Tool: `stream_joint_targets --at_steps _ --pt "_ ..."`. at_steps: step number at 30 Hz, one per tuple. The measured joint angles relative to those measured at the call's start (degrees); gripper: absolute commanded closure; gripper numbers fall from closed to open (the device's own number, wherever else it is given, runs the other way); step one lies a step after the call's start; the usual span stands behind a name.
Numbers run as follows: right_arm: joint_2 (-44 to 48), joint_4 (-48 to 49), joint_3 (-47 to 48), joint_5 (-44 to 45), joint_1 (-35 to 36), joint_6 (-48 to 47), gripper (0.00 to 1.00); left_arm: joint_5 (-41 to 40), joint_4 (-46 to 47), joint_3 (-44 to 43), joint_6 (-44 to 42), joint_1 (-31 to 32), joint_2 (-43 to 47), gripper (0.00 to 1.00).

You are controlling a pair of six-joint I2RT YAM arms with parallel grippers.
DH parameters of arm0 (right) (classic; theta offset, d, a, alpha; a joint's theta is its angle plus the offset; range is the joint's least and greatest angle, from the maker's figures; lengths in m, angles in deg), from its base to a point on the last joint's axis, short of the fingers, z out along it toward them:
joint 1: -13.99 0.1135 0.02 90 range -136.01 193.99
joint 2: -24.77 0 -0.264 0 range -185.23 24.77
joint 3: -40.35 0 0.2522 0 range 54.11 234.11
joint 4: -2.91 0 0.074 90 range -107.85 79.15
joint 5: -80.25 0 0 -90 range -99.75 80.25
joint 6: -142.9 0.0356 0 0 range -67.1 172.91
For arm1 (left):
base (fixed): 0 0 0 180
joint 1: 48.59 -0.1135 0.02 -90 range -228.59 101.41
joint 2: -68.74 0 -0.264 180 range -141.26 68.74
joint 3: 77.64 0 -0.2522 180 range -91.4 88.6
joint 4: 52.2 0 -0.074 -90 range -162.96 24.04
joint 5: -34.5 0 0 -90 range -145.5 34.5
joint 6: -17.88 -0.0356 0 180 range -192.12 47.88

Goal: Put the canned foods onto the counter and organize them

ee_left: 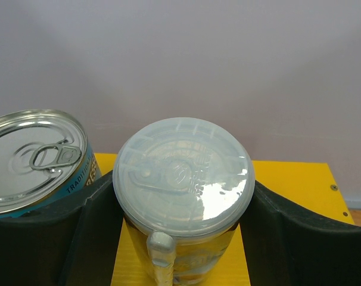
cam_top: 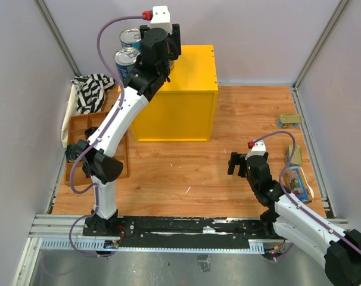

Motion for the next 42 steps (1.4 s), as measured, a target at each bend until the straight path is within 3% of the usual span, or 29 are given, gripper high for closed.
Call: stream_joint_targets --at_steps 17,25,42 --pt "0.0 0.0 0.0 0.0 0.0 0.0 0.02 0.0 0.5 -0.3 -0.1 -0.4 -0.5 0.45" --pt "0.0 0.0 0.0 -0.2 0.0 0.0 0.02 0.1 0.5 -0.3 0.1 -0.4 -0.5 0.32" --pt "0.4 0.0 0.0 -1.0 0.0 0.0 0.02 0.5 1.5 -0.7 1.4 -0.6 -0.5 0.18"
